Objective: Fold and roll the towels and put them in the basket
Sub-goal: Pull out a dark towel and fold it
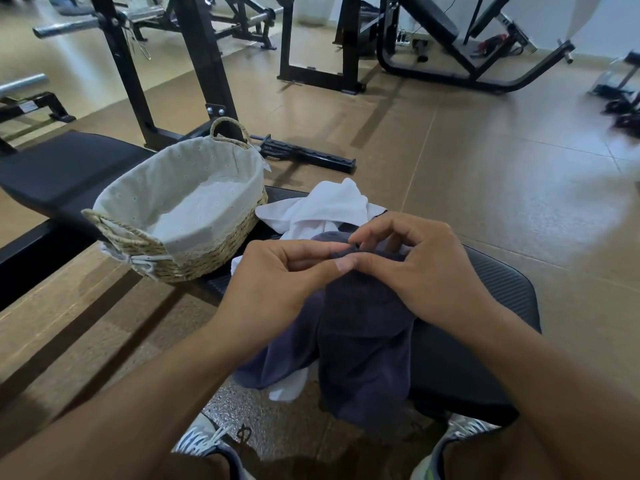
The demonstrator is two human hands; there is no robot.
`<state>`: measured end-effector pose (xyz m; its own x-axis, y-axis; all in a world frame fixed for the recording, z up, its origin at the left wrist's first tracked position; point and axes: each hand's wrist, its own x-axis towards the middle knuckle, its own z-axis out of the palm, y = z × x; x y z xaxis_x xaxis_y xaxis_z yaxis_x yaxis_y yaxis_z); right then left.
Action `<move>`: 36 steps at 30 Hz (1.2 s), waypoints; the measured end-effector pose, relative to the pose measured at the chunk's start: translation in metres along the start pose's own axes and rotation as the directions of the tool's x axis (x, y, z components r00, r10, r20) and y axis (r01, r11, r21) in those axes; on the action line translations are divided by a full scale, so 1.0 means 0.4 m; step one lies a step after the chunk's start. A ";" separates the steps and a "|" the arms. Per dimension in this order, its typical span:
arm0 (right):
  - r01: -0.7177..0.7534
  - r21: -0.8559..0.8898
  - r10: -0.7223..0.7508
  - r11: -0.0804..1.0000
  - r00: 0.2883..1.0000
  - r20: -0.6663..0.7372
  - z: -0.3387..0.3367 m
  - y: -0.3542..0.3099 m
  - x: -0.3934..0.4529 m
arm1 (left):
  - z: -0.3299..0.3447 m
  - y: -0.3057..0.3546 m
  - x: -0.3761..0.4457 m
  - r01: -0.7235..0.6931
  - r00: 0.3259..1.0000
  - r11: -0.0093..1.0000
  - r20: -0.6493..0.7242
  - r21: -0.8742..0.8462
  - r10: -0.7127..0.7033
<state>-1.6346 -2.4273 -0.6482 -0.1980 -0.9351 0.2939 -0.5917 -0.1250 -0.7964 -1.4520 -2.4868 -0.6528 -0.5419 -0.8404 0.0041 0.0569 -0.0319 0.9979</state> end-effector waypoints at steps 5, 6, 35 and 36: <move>0.056 -0.112 -0.038 0.992 0.988 0.152 -0.015 0.005 0.005 | -0.003 -0.006 -0.002 0.016 1.000 0.996 -0.020 0.083 -0.014; 0.065 -0.127 -0.039 0.990 0.980 0.197 -0.018 0.008 0.007 | -0.002 -0.007 -0.003 0.026 1.000 0.995 -0.012 0.094 -0.025; -0.085 0.042 0.083 0.995 0.995 0.049 -0.128 0.096 0.039 | -0.215 -0.040 0.138 -0.106 0.764 0.984 -0.622 0.145 0.174; -0.079 0.063 0.076 0.995 0.996 0.049 -0.136 0.102 0.040 | -0.218 -0.045 0.141 -0.102 0.762 0.982 -0.621 0.162 0.182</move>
<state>-1.7043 -2.4293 -0.6475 -0.2034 -0.9571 0.2065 -0.5242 -0.0716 -0.8485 -1.4104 -2.5808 -0.6761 0.1179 -0.9825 0.1441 -0.0243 0.1422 0.9895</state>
